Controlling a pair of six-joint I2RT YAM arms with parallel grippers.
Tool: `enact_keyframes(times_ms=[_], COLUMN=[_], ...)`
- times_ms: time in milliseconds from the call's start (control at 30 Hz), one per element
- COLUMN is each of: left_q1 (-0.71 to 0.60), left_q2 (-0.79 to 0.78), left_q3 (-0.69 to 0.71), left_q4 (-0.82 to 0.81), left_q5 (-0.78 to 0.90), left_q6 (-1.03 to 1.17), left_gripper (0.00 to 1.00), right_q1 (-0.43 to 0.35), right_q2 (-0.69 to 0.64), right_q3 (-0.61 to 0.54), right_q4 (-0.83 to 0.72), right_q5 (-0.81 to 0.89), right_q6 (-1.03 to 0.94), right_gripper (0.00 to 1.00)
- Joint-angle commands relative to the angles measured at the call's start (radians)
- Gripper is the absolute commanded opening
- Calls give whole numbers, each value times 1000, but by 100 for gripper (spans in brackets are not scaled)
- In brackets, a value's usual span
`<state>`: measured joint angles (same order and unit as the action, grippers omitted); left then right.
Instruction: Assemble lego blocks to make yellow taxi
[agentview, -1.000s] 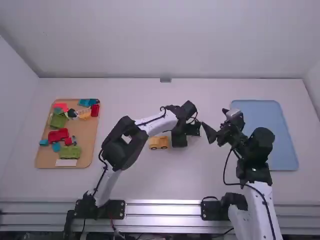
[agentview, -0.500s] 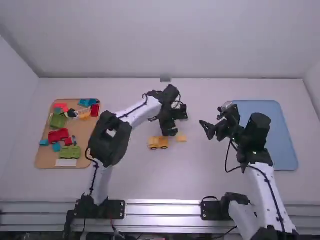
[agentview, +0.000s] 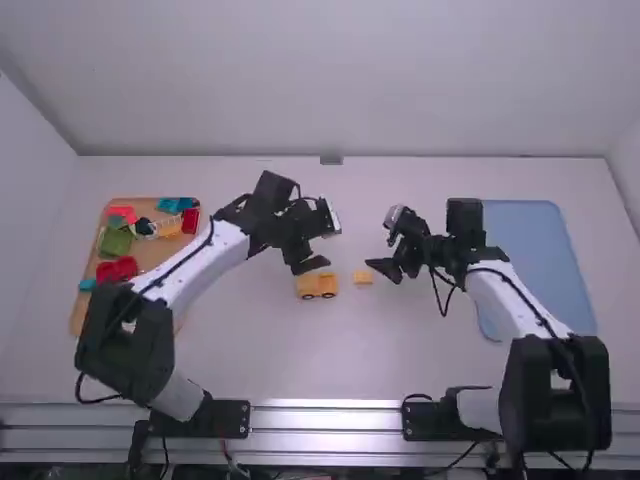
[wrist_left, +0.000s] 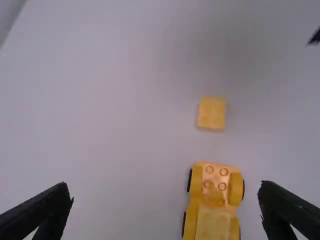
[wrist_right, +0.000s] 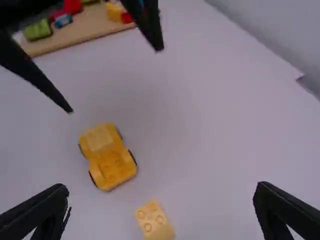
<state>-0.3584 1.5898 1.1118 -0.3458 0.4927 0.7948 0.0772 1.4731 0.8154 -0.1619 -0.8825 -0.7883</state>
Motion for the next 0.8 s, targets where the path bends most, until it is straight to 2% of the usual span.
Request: enact_keyframes(times_ms=[0,100,233,500,567,767], left_q1=[79,161,235,235,235,235], left_q2=[-69,-85,-84,-84,-84,-84], left_q3=[-129,-268,-398,-568,-624,-700], left_q4=[99,282,462,748,867,973], left_q5=[177,318,447,453,478,448], left_q6=[-28,-79,-92,-92,-92,-100], left_gripper=[99,99,99,99,99,99], right_q1=[20,49,82,102,100,86], right_q2=[78,163,253,319,319,319], right_q3=[44,67,111,140,141,139], right_q4=[-40,-113,-152,-160,-155,-157], right_q5=[-31,-37,-14,119,121,63], right_q6=[-160,-317,-361,-361,-361,-404], right_gripper=[99,99,99,99,97,99])
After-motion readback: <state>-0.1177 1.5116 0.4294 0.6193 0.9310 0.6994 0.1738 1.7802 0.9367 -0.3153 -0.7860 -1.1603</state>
